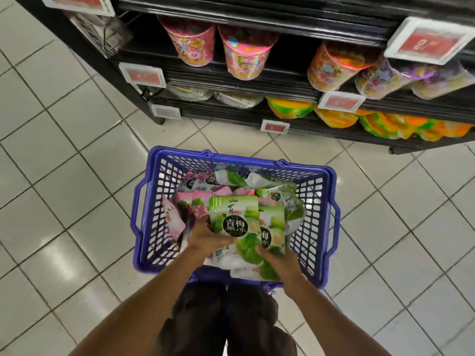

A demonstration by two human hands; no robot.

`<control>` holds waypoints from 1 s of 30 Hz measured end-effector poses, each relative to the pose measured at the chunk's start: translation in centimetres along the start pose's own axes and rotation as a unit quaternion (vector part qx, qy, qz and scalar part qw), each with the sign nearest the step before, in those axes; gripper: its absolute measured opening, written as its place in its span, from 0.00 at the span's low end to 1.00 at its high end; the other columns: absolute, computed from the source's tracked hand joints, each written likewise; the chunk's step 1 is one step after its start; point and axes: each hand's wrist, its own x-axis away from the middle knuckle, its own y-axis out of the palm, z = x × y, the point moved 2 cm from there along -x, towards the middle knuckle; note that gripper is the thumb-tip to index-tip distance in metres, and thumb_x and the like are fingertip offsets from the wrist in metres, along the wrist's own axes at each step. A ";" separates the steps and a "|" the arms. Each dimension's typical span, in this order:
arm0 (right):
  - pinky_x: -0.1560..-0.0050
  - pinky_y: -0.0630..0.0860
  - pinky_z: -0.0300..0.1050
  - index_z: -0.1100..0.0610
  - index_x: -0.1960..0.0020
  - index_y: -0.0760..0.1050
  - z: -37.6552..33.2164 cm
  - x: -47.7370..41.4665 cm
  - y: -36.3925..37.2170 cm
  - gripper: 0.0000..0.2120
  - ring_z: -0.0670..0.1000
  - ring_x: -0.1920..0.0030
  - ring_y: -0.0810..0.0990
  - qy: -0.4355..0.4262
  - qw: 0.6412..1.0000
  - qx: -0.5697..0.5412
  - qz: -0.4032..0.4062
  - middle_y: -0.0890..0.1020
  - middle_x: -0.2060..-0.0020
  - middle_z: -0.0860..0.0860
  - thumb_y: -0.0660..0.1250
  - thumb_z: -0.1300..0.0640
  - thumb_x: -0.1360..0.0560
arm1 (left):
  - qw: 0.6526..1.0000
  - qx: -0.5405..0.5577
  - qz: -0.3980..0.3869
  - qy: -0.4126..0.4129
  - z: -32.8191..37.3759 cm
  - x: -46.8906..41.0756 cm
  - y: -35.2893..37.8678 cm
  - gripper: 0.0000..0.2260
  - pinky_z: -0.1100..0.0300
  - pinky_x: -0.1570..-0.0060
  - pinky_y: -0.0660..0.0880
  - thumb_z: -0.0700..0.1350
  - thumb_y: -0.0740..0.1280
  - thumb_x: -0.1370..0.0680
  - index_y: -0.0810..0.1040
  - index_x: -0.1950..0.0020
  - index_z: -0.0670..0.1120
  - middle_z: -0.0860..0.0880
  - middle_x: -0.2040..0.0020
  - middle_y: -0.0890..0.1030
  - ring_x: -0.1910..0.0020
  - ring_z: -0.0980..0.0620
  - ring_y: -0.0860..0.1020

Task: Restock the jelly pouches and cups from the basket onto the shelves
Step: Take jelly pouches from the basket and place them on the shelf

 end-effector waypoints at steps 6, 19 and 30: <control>0.72 0.74 0.29 0.52 0.59 0.80 -1.1 5.1 -2.4 0.15 0.36 0.71 0.81 -0.020 0.997 -0.078 -0.005 0.83 0.71 0.40 0.83 0.60 0.39 | 0.974 0.210 -0.057 -0.065 1.2 5.0 -1.3 0.34 0.42 0.39 0.74 0.26 0.73 0.33 0.68 0.30 0.45 0.40 0.44 0.81 0.46 0.41 0.80; 0.50 0.82 0.58 0.64 0.45 0.80 -17.4 30.6 -14.1 0.19 0.61 0.52 0.85 -0.195 0.939 -0.284 -0.027 0.85 0.52 0.61 0.77 0.63 0.35 | 0.956 0.199 -0.060 0.206 20.4 31.8 -11.1 0.35 0.52 0.45 0.79 0.32 0.75 0.31 0.68 0.28 0.50 0.47 0.38 0.80 0.43 0.47 0.81; 0.69 0.78 0.45 0.54 0.51 0.82 -34.9 52.7 -25.6 0.21 0.53 0.65 0.84 -0.433 0.845 -0.314 -0.007 0.86 0.60 0.54 0.80 0.51 0.43 | 0.867 0.163 -0.060 0.468 40.4 55.8 -19.2 0.10 0.61 0.62 0.80 0.38 0.75 0.31 0.83 0.52 0.47 0.48 0.55 0.87 0.56 0.50 0.85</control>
